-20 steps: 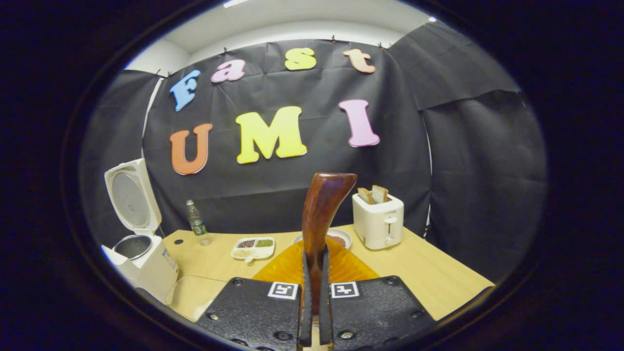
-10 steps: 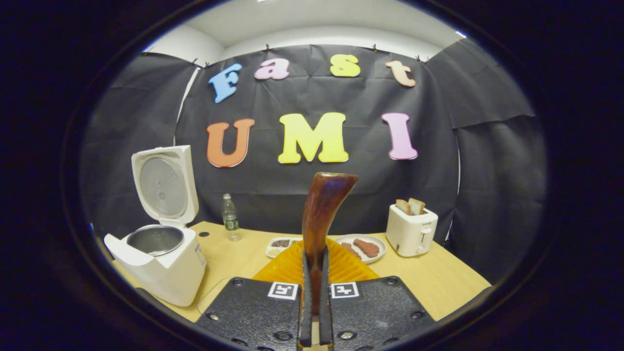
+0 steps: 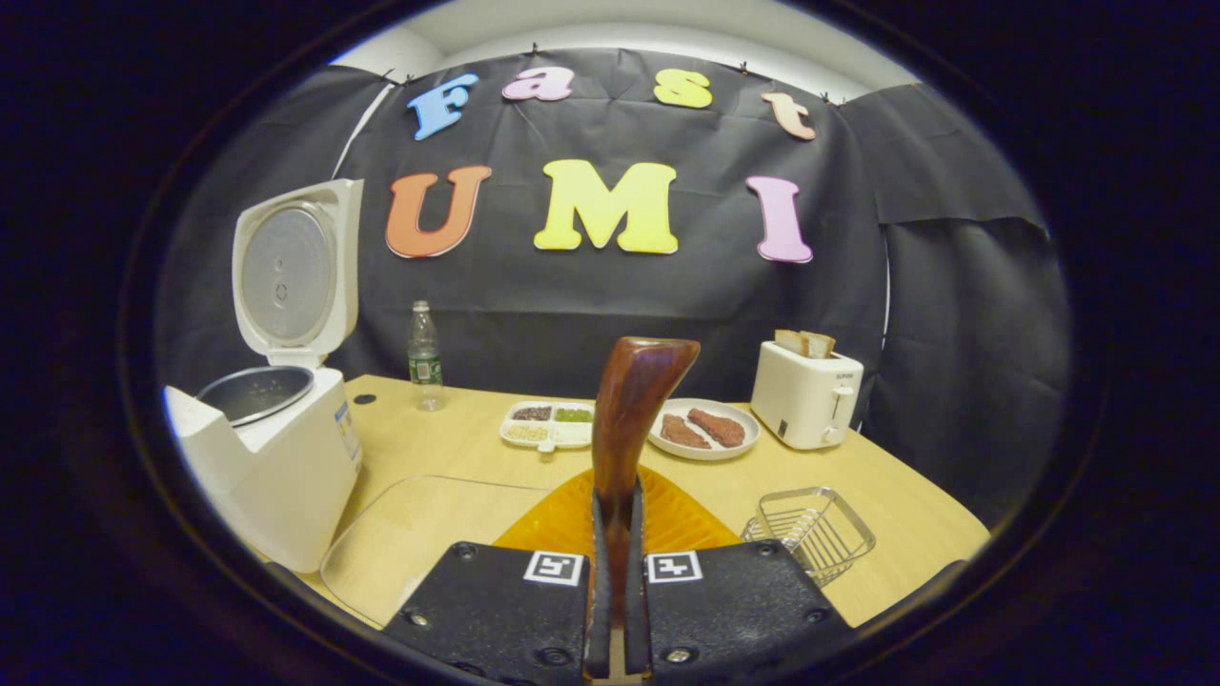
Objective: Close the left gripper, press the button to open the rice cooker; take a wooden spoon from the chopstick holder with the right hand, scoop a spoonful of rice and pour it into the rice cooker, then put the wooden spoon back into the chopstick holder.
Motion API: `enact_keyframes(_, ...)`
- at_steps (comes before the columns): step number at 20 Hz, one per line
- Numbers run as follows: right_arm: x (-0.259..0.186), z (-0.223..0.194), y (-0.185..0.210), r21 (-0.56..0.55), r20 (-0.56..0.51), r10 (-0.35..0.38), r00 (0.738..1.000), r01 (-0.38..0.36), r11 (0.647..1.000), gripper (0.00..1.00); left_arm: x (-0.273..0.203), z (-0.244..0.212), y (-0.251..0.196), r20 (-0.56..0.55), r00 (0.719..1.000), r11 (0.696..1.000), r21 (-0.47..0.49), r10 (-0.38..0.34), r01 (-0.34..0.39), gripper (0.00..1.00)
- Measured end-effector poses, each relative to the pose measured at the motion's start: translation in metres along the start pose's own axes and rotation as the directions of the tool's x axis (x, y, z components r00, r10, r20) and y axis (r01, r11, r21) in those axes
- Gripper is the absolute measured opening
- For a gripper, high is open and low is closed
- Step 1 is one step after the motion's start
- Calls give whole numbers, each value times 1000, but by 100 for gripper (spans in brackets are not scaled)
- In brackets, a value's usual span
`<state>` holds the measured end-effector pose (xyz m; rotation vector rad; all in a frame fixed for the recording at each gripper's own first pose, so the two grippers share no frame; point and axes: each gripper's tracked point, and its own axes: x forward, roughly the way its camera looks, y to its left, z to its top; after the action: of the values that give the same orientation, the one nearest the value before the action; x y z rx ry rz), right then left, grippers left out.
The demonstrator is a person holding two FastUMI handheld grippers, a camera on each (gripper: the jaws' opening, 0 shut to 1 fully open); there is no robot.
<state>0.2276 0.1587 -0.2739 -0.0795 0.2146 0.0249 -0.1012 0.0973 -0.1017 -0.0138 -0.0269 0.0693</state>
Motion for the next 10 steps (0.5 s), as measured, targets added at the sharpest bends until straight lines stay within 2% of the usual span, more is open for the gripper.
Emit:
enact_keyframes(3,6,-6,2,9,-9,-6,1000,7,1000,11,0,-2,-5,-4,1000,1000,-10,-16,16,95)
enact_keyframes(7,-1,-13,44,61,-49,124,991,-121,991,11,0,-3,-7,0,1000,1000,-17,-24,24,94)
enact_keyframes(10,-13,-16,66,70,-61,187,980,-183,981,11,0,-4,-7,-2,1000,1000,-11,-23,23,94)
